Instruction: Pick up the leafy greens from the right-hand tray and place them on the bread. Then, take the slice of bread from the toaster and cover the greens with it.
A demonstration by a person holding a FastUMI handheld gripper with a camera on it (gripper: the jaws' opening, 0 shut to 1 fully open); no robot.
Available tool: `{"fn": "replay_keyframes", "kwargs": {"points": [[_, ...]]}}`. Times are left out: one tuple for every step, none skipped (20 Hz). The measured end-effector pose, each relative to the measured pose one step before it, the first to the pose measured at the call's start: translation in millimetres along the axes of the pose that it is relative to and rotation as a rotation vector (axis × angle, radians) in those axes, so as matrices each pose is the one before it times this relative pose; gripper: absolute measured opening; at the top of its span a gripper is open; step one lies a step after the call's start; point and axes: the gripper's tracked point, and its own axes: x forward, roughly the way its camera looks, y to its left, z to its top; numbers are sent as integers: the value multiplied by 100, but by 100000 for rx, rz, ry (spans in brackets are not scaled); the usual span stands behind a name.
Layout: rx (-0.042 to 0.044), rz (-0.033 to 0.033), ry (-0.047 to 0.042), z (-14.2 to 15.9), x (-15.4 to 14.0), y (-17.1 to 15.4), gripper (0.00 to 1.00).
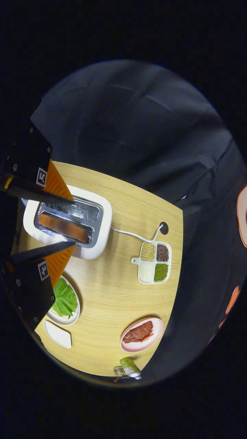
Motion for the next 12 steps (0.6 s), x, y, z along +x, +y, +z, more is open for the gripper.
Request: {"fn": "replay_keyframes", "kwargs": {"points": [[499, -877, 1380, -166, 352, 147, 60], [236, -1341, 663, 24, 203, -76, 52], [-284, -1702, 448, -141, 345, -217, 48], [-266, -1682, 633, -204, 150, -272, 42], [-1025, -1795, 194, -159, 102, -228, 36], [-1151, -1940, -662, 25, 107, -255, 29], [-332, -670, 26, -60, 49, -119, 25], [279, 378, 192, -344, -43, 126, 17], [847, 851, -518, -53, -91, 119, 16], [882, 1636, -426, -104, -129, 64, 13], [1337, 1249, -484, 11, -74, -45, 12], [1354, 1383, -837, -24, -520, -114, 10]]}}
